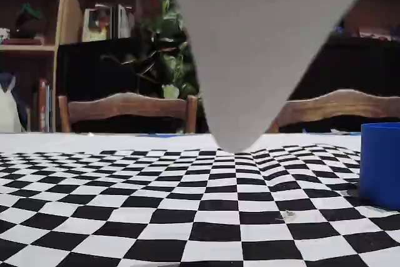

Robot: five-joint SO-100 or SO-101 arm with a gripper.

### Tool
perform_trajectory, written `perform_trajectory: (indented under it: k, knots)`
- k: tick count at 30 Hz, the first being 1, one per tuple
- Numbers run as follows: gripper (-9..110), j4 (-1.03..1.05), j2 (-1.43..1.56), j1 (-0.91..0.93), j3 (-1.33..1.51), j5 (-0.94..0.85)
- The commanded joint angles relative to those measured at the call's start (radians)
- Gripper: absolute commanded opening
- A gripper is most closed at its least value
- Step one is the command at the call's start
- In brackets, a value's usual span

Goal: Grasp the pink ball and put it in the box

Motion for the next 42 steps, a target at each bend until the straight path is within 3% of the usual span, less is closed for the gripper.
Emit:
perform_trajectory:
  k: [1, 42]
  knots:
    - [0, 0.003, 0.018, -0.008, 0.008, 0.006]
    - [0, 0.003, 0.018, -0.012, 0.008, 0.002]
